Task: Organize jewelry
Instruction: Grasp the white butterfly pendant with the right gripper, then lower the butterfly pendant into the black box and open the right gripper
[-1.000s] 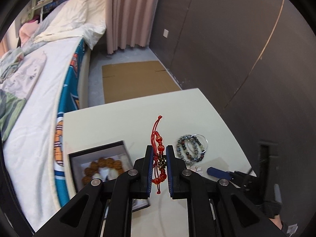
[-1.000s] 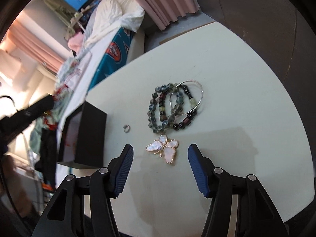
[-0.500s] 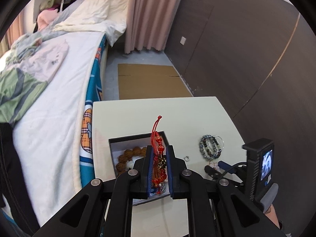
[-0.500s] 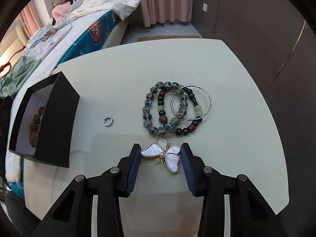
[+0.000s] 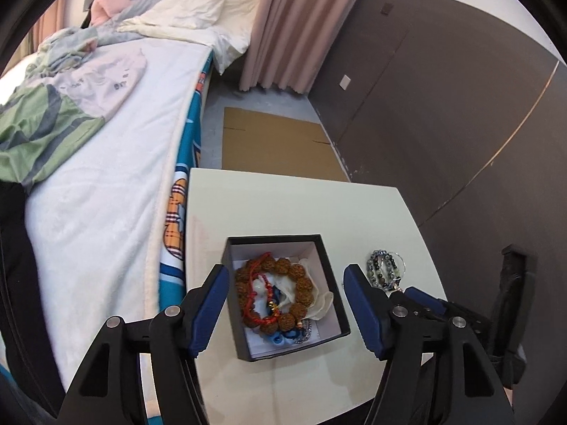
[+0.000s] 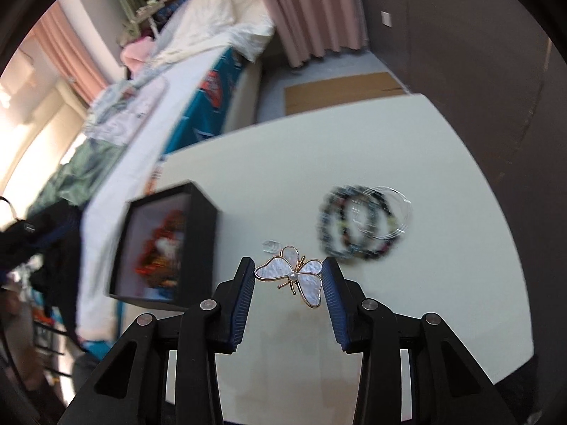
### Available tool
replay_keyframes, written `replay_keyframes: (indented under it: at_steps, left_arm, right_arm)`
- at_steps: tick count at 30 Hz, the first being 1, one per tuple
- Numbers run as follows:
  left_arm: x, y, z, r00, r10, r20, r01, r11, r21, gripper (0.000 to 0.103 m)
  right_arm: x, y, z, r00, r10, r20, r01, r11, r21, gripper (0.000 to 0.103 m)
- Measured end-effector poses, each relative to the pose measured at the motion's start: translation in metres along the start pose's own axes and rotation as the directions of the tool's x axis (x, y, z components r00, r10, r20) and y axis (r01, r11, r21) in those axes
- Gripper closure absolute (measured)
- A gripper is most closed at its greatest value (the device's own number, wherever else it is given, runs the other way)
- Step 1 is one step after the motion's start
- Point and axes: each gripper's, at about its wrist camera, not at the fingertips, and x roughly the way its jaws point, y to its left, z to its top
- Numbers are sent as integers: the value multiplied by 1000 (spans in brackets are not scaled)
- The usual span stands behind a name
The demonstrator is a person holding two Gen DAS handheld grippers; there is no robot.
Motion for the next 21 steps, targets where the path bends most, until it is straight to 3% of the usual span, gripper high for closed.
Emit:
replay_keyframes:
  at_steps: [6,11,12,14,21]
  left_arm:
    - [-14,11,1,1000,5,24,-4,1000,-14,35]
    - [-27,22,4,999,13,46,-11,999,-44,35]
    - [-28,23,4,999,14,50,-12,999,-47,35]
    - [-32,23,5,998,16,57,-13,999,-51,35]
    - [-28,14,3,999,4,50,-3,999,-32,35]
  right_arm:
    - [3,42,23,992,125,16,-124,992,-30,63]
    - [-5,71,37,955,291,50,-289,956,-41,61]
    - [-6,75,39,956,289,50,-287,957,-46,58]
    - [-10,79,39,959,277,64,-274,960,-55,40]
    - [-16,56,28,963,259,77,-260,966,5,37]
